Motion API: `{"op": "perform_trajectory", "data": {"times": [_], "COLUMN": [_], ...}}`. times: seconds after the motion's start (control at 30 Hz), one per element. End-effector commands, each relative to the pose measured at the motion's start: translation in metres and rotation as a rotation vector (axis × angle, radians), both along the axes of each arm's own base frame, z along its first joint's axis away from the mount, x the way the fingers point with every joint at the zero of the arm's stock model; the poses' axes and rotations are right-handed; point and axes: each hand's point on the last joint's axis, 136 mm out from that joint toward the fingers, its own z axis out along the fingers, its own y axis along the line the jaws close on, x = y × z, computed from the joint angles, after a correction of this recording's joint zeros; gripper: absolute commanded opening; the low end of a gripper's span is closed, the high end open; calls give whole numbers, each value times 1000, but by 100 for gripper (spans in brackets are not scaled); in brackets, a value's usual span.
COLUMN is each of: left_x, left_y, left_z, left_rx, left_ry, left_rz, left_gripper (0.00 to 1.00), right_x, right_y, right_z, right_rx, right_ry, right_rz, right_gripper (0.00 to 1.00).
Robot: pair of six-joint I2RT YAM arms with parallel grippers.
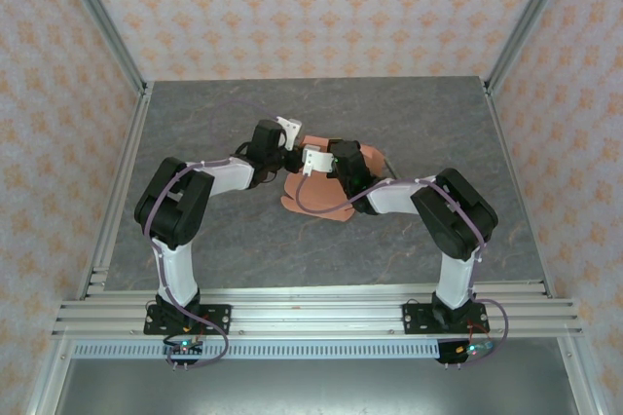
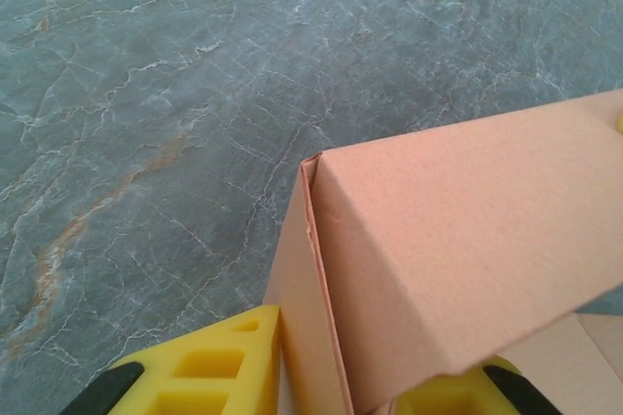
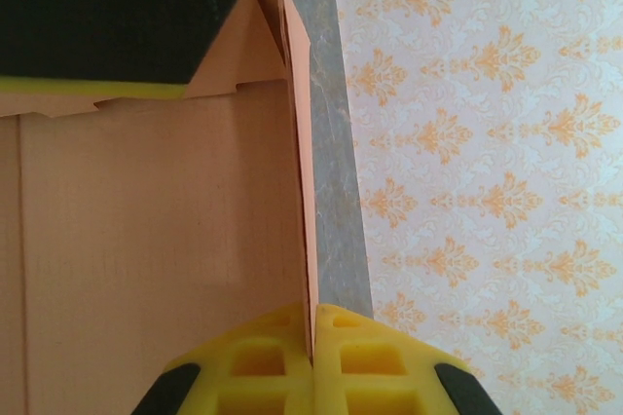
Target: Fold the paper box
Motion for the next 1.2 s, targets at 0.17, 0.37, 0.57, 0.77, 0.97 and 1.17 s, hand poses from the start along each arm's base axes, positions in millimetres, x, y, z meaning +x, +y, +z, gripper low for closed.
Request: {"op": "perform_trajectory", "data": {"times": [0.17,0.37,0.57,0.77,0.97,1.17], "left_x": [29,29,29,28,25,24], "left_y": [43,53,57,64,82,84], "left_z": [5,4,0,-3,-2,3], "left_rx": [92,97,43,38,122,182], "left_ry": [-35,-33,-14,-5,-8,-19], "left_rz": [304,409,481,538,647,664], "left_gripper": [18,15,14,14,12,12], "right_x": [-15,-16,-15,-13,-12,-11], "right_y": [24,25,26,26,26,26], "right_z": [16,17,17,19,20,21], "right_rx": [75,79,89,98,105,102], "right_ry": [15,18,19,16,18,19], "right_rz": [71,68,59,47,41,37], "right_gripper": [0,0,0,0,0,0]}}
